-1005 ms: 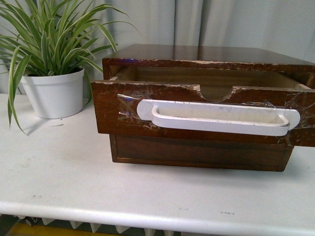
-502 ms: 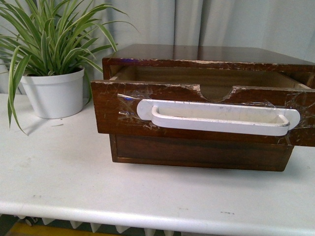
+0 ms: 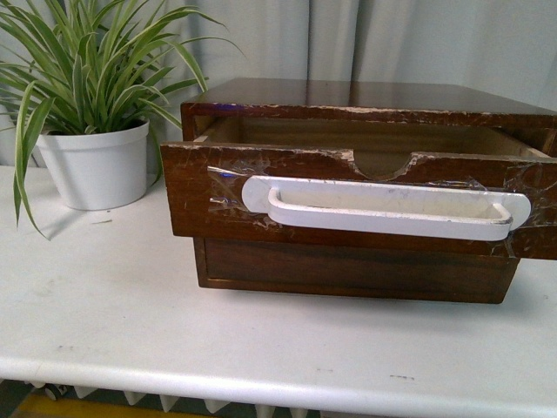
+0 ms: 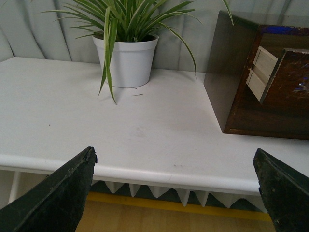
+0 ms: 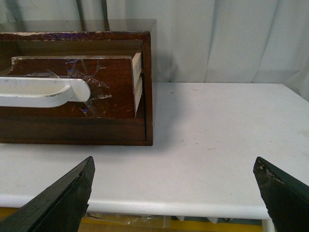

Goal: Open drawer

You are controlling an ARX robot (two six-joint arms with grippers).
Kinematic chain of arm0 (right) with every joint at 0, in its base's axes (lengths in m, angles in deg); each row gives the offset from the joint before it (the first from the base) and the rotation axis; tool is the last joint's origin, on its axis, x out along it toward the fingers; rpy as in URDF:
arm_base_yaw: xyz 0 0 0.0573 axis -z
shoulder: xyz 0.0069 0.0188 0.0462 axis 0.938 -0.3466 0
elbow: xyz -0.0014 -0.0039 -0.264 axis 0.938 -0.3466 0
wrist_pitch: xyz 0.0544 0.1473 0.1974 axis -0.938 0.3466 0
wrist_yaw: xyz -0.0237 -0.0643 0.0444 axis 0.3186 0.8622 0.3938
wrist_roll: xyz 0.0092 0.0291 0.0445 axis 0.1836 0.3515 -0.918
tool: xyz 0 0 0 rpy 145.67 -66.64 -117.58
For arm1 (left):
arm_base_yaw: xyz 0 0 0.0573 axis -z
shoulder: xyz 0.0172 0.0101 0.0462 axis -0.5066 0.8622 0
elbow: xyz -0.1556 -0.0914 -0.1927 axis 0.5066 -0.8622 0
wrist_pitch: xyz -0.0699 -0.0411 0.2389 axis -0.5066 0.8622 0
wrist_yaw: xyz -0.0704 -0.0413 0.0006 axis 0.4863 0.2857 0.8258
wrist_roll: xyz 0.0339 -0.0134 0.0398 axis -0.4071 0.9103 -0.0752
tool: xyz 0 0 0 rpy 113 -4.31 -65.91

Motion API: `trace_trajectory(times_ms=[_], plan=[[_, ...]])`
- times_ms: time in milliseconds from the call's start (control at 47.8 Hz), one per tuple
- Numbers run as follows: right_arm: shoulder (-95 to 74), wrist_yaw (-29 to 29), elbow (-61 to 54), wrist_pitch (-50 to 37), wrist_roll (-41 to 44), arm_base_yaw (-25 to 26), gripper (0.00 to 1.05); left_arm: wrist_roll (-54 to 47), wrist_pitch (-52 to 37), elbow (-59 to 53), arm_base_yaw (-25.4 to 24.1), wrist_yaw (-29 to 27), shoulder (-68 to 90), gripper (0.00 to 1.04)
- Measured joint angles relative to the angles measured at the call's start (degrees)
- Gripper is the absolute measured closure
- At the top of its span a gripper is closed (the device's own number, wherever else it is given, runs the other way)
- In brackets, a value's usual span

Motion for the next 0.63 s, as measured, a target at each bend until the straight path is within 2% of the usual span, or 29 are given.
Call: trace_trajectory(times_ms=[628], plan=[[0.00,0.00,0.00,0.00,0.02,0.00,0.09,0.00,0.00,0.00,0.00,0.00,0.00,0.06]])
